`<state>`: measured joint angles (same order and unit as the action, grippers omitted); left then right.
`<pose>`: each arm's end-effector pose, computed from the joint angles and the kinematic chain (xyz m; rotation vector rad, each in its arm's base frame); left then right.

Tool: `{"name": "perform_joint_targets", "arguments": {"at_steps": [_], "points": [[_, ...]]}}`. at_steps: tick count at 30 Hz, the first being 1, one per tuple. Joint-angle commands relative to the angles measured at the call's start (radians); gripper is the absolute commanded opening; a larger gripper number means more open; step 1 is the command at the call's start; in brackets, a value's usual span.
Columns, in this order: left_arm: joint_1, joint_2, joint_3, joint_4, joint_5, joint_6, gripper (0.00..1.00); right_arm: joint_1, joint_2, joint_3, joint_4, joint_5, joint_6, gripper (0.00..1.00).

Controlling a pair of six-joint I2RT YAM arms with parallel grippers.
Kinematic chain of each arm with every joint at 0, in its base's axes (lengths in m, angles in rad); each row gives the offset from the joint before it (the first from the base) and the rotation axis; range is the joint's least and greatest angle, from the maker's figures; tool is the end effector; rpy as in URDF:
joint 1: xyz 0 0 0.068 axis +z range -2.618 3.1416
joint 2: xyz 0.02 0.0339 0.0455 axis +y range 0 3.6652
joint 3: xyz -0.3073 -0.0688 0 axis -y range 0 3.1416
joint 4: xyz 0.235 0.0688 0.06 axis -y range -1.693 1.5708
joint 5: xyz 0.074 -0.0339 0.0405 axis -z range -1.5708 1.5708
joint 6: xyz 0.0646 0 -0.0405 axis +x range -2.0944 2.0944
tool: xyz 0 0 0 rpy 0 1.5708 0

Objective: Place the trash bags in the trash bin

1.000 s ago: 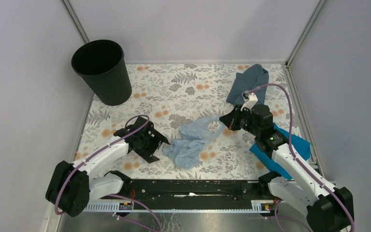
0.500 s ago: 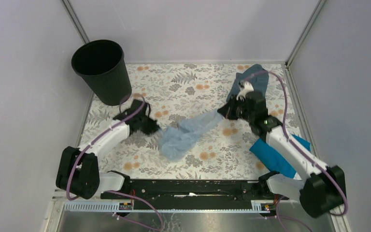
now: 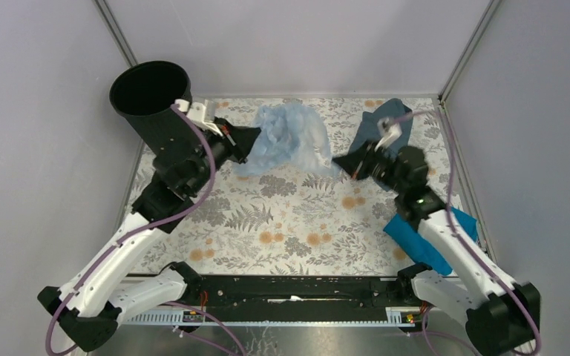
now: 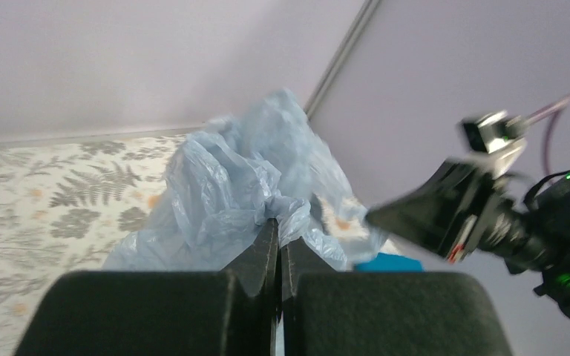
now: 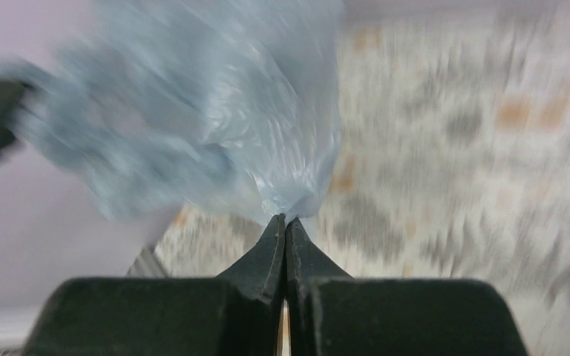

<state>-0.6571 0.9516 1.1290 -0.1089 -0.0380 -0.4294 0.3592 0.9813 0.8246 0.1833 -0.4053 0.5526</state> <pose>0.1603 -0.1206 0.4738 0.1458 1.5547 -0.8389 0.2007 0.1026 0.3951 -0.1821 1.6304 1.0219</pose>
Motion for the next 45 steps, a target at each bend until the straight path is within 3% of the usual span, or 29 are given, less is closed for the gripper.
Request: {"name": "perform_joint_targets", "arguments": {"at_steps": [1,6,9,11,13,17,20,22,24,30,32,36,39,42,45], "points": [[0.004,0.060,-0.165,-0.049,0.063,0.131,0.00,0.000,0.083,-0.340,0.132,-0.097,0.167,0.00],[0.004,0.064,-0.358,0.035,0.109,0.054,0.00,0.000,0.100,-0.350,-0.009,-0.031,-0.001,0.03],[0.002,0.053,-0.422,0.076,0.146,0.032,0.00,0.000,0.082,-0.299,-0.189,0.040,-0.085,0.20],[-0.004,0.040,-0.446,0.104,0.173,0.028,0.00,-0.001,0.044,-0.248,-0.304,0.119,-0.116,0.45],[-0.011,0.030,-0.458,0.142,0.199,0.029,0.00,-0.001,0.015,-0.179,-0.395,0.171,-0.146,0.62],[-0.017,0.016,-0.467,0.187,0.259,0.044,0.00,0.000,0.010,-0.029,-0.474,0.203,-0.194,0.77],[-0.023,0.004,-0.478,0.215,0.274,0.045,0.00,0.014,0.090,0.021,-0.391,0.026,-0.160,0.78],[-0.026,-0.003,-0.483,0.237,0.285,0.041,0.00,0.057,0.155,-0.009,-0.223,-0.122,-0.045,0.77],[-0.034,-0.005,-0.480,0.256,0.294,0.040,0.00,0.130,0.209,-0.070,0.072,-0.185,0.091,0.72],[-0.063,0.007,-0.469,0.319,0.303,0.030,0.00,0.332,0.415,-0.184,0.516,-0.055,0.338,0.35],[-0.069,0.021,-0.459,0.344,0.315,0.021,0.00,0.381,0.471,-0.237,0.627,0.016,0.376,0.34],[-0.076,0.046,-0.466,0.443,0.361,-0.045,0.00,0.400,0.565,-0.241,0.641,0.147,0.345,0.35],[-0.079,0.020,-0.471,0.481,0.343,-0.081,0.00,0.397,0.558,-0.182,0.470,0.276,0.194,0.39],[-0.079,-0.021,-0.477,0.464,0.278,-0.056,0.00,0.393,0.484,-0.150,0.318,0.322,0.093,0.53],[-0.079,-0.034,-0.471,0.419,0.225,-0.020,0.00,0.392,0.337,-0.141,0.145,0.389,0.008,0.75]]}}
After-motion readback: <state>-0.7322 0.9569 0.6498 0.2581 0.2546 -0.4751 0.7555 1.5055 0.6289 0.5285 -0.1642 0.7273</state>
